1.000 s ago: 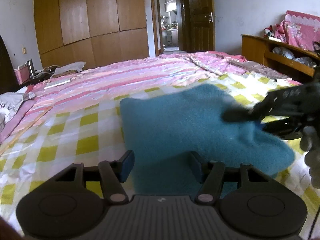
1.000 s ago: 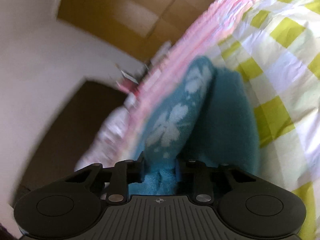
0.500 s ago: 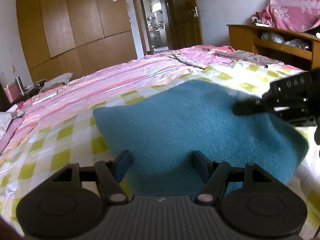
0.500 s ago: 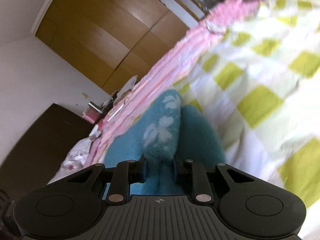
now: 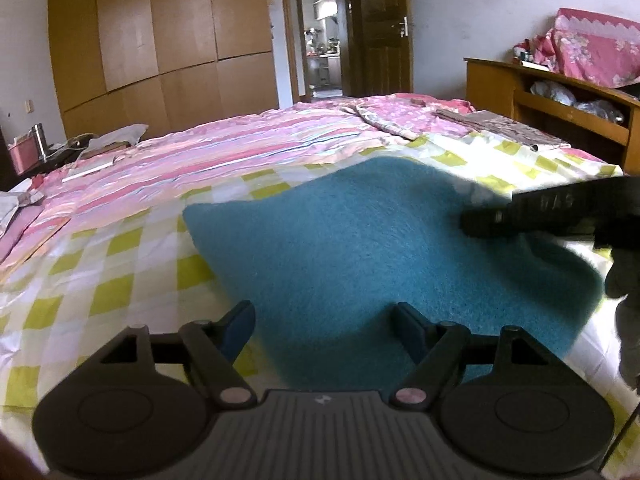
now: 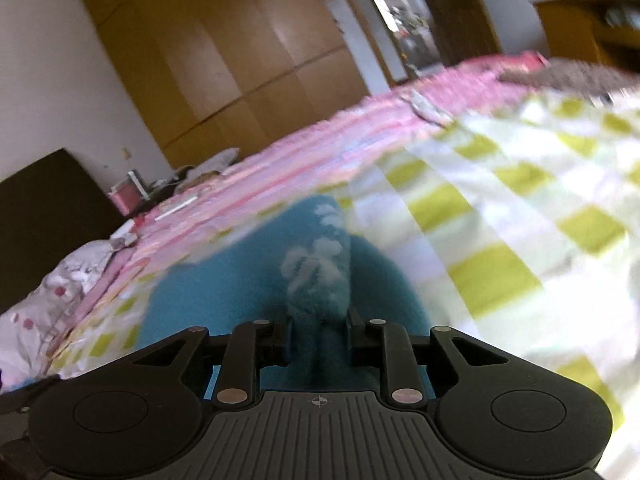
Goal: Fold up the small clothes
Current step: 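Lower the folded edge onto the sweater and press it flat with both grippers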
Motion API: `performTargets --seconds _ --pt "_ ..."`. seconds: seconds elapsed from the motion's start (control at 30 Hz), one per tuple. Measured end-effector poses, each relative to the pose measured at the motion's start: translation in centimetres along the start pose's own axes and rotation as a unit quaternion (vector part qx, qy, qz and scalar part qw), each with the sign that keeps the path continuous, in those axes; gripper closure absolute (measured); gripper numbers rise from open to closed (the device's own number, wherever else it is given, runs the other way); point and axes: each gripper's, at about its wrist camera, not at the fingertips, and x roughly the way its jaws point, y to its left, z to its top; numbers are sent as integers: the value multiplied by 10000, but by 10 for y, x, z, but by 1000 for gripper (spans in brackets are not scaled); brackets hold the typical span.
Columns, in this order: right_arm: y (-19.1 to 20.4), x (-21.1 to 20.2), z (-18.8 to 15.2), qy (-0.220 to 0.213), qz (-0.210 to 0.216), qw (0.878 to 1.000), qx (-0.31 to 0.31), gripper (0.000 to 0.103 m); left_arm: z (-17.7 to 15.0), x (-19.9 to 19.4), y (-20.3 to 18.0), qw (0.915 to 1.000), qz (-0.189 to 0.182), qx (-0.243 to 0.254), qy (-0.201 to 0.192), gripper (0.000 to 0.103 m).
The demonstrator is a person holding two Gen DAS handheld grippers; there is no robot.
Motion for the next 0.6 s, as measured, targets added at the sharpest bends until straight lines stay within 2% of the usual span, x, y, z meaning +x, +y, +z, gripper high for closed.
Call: performTargets --seconds 0.13,0.23,0.33,0.43,0.47,0.53,0.6 --pt "2 8 15 -37 59 9999 76 82 3 2 4 9998 -66 -195 -6 21" --pt "3 7 19 -164 87 9998 83 82 2 4 2 9999 -72 -148 -30 21" --pt "-3 26 11 62 -312 9995 -91 80 -1 11 2 9996 -138 -210 111 20" --pt "-1 32 3 -15 -637 9972 -403 64 -1 13 4 9986 -194 -456 197 20" --pt "1 29 3 -59 -728 9959 -530 55 -1 12 4 9984 -208 -487 190 20" --pt "3 26 4 -100 -838 9935 -767 52 -2 8 7 9976 -302 -588 198 20" --pt "7 24 2 -162 -972 9891 -1093 42 -5 5 10 9967 -369 -687 209 20"
